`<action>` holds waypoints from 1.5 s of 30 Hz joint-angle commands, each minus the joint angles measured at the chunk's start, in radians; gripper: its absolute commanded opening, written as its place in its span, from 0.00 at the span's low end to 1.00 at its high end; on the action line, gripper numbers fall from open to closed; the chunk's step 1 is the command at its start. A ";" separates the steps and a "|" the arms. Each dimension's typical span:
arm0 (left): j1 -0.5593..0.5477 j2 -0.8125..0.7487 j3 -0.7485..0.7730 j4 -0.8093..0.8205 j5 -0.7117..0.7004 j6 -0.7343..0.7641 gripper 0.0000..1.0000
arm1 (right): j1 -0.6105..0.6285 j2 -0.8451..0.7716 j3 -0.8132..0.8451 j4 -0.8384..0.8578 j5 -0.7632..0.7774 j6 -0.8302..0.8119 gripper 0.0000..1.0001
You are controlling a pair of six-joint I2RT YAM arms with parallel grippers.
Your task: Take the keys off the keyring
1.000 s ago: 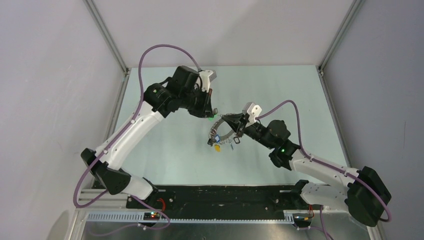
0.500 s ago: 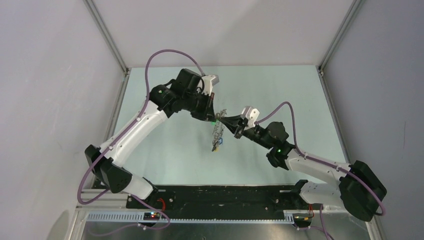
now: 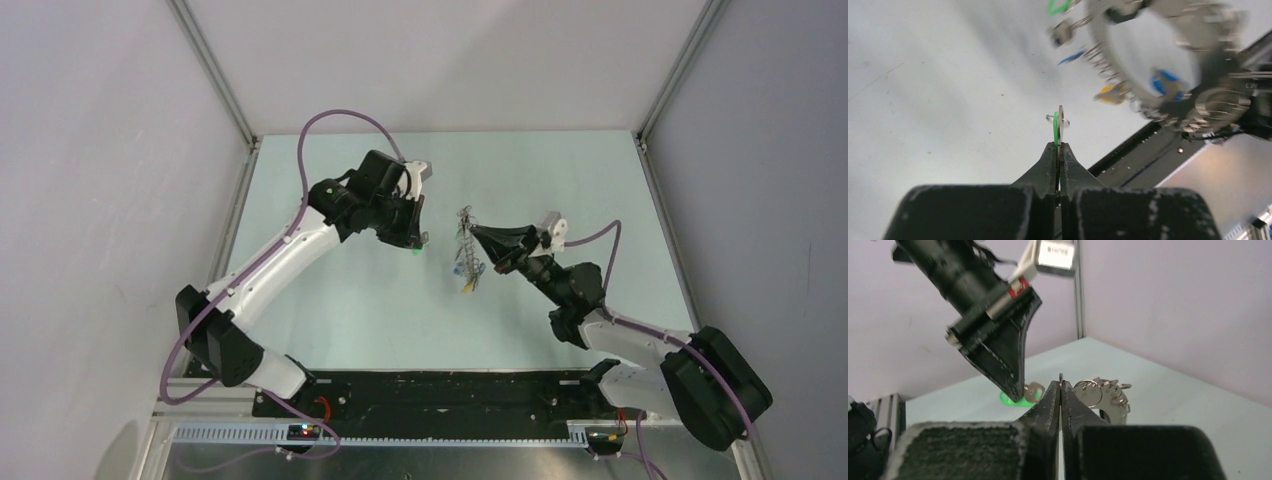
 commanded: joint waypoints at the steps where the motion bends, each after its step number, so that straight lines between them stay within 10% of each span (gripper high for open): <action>1: 0.028 -0.047 -0.026 0.063 -0.125 0.011 0.00 | -0.033 -0.106 -0.007 0.108 0.056 0.069 0.00; 27: 0.434 0.542 0.180 0.390 -0.708 -0.028 0.00 | -0.132 -0.495 0.094 -0.543 0.067 -0.097 0.00; 31: 0.464 0.581 0.202 0.396 -0.694 -0.046 0.22 | -0.157 -0.453 0.121 -0.582 0.072 -0.099 0.00; 34: 0.467 0.528 0.189 0.397 -0.695 -0.077 0.83 | -0.195 -0.393 0.155 -0.616 0.080 -0.078 0.00; 36: 0.465 0.476 0.178 0.396 -0.655 -0.099 0.98 | -0.226 -0.341 0.188 -0.642 0.070 -0.066 0.00; 45: 0.393 0.089 -0.034 0.394 -0.481 -0.184 1.00 | -0.360 -0.023 0.355 -0.690 0.099 -0.045 0.03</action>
